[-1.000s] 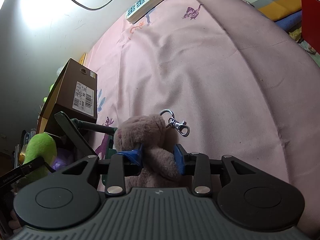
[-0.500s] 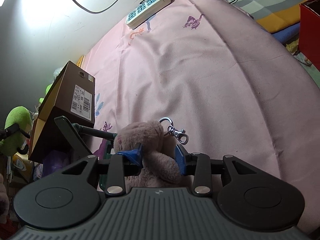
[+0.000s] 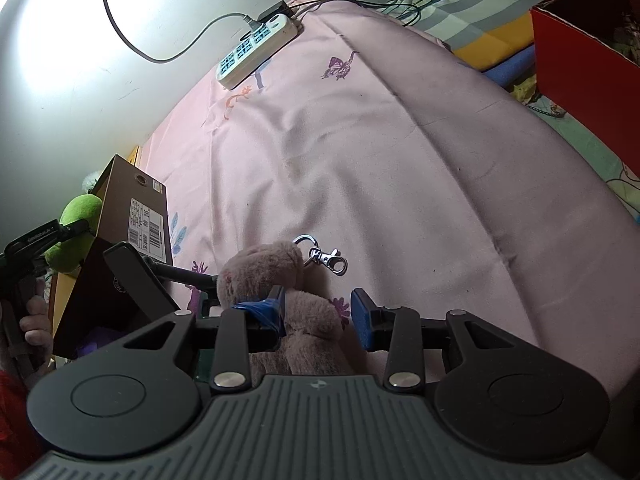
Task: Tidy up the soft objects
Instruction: 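Carry the green plush over the box with the left gripper while the right gripper holds the bear, then lower the green plush into the box and open the left gripper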
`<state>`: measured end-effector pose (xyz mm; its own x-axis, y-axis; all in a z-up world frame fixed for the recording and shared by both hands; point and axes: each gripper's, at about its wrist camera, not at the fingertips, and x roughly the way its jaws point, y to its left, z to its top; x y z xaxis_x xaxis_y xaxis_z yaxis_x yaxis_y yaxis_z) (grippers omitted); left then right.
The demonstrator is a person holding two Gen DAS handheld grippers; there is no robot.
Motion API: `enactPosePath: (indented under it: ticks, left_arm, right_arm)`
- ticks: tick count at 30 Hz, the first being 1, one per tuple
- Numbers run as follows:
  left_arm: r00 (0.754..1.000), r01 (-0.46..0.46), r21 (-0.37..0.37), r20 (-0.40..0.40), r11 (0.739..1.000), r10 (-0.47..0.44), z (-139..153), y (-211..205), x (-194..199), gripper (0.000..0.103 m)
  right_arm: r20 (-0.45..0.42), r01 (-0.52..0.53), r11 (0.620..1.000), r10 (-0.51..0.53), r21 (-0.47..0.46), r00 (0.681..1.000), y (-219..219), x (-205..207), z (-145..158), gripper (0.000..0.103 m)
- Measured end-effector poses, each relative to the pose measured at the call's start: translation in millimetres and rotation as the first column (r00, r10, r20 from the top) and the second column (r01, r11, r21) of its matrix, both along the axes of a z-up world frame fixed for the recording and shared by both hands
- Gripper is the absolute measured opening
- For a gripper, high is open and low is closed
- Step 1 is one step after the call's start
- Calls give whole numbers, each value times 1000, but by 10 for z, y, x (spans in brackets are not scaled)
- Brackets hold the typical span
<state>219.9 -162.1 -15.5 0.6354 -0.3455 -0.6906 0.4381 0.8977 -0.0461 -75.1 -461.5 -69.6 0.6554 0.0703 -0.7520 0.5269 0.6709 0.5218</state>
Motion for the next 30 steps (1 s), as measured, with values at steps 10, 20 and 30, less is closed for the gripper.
enactPosePath:
  ticks: [10,20,30]
  left_arm:
    - [999,45,107,5,993,-46,-296,-422,200,73]
    - [1000,30,132,-8,991,-29,-229,-391,126,80]
    - [999,-38,153,10,987,37,-30,-227,-129,80]
  right_arm:
    - [-8,69,998,-69,-9,998,120,-97,46,20]
    - [-6,48,999,-48,-15,999,182,-47,65,20]
    - [8,-31,999,31,-9,999,185,63,73,20]
